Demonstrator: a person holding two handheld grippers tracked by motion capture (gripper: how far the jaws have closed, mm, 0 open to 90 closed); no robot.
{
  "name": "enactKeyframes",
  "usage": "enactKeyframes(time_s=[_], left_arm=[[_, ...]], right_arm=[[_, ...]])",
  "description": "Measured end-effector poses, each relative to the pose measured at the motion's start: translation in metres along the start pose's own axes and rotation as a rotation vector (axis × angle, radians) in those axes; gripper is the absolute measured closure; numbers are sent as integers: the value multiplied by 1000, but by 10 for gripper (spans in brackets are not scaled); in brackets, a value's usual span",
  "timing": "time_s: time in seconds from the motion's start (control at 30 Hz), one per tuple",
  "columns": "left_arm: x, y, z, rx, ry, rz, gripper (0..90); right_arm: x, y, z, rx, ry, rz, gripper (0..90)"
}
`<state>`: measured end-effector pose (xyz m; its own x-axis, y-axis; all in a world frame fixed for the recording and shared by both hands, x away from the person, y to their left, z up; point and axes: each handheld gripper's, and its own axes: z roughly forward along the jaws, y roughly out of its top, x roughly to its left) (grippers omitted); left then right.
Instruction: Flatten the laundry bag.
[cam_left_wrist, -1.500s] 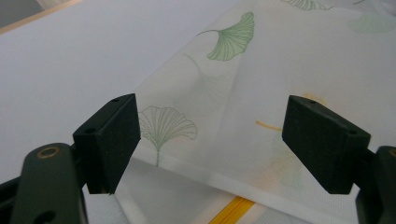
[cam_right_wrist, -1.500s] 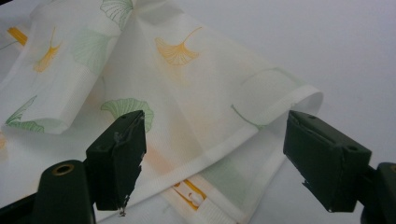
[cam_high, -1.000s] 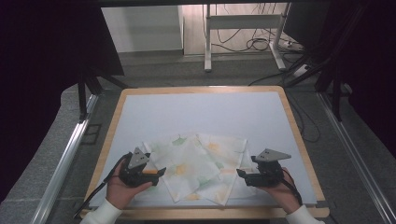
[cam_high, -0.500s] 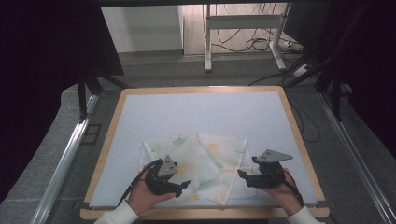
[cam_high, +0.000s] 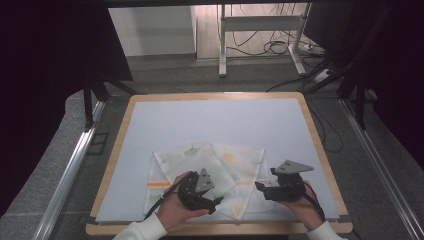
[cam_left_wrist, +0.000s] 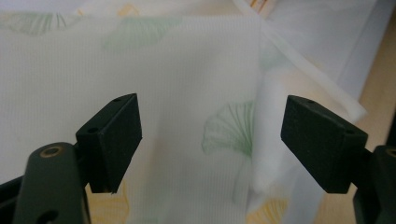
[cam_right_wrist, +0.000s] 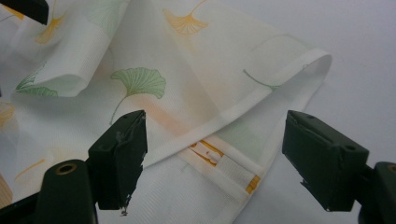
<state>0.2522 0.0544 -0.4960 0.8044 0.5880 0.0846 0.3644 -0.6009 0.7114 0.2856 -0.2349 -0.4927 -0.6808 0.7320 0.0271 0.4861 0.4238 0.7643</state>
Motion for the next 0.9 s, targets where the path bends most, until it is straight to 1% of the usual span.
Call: enactKeyframes(time_s=[0.03, 0.07, 0.2, 0.23, 0.27, 0.3, 0.37, 0.4, 0.47, 0.57, 0.6, 0.63, 0.67, 0.73, 0.77, 0.87, 0.9], left_arm=[[0, 5, 6, 4, 11, 5, 189], [0, 5, 6, 4, 11, 5, 181], [-4, 11, 17, 22, 44, 27, 164], [-5, 11, 19, 24, 46, 28, 162], [-6, 12, 20, 22, 52, 32, 168], [-6, 12, 20, 23, 61, 38, 204], [-6, 12, 19, 18, 68, 37, 219], [-5, 12, 16, 10, 75, 36, 278], [-4, 11, 16, 8, 76, 31, 289], [-1, 10, 14, -1, 72, 15, 368], [0, 9, 14, -1, 73, 14, 377], [1, 8, 14, 0, 68, 10, 421], [2, 8, 15, 2, 63, 10, 421], [4, 7, 15, 9, 55, 7, 479], [5, 6, 15, 15, 45, 9, 530], [8, 5, 16, 14, 23, -2, 621], [9, 4, 16, 15, 19, -6, 691]], right_arm=[[-1, 0, 0, 2, 1, 2, 223], [-1, 0, 0, 2, 1, 2, 223], [-2, -1, 1, 5, 1, 4, 223], [-2, -1, 2, 6, 2, 4, 223], [-2, -1, 2, 6, 2, 4, 222], [-2, -1, 2, 7, 2, 4, 223], [-2, -1, 2, 7, 1, 5, 222], [-2, -1, 1, 5, 1, 6, 222], [-2, -1, 1, 4, -1, 7, 223], [-2, -1, 1, 6, -1, 8, 223], [-2, -1, 2, 7, 0, 6, 223], [-2, -1, 2, 7, 0, 5, 223], [-2, -1, 2, 7, 0, 5, 223], [-1, -1, 2, 7, 0, 5, 223], [-1, -1, 2, 7, 0, 5, 223], [-1, 0, 2, 1, 1, 6, 225], [0, 0, 1, 0, 2, 2, 227]])
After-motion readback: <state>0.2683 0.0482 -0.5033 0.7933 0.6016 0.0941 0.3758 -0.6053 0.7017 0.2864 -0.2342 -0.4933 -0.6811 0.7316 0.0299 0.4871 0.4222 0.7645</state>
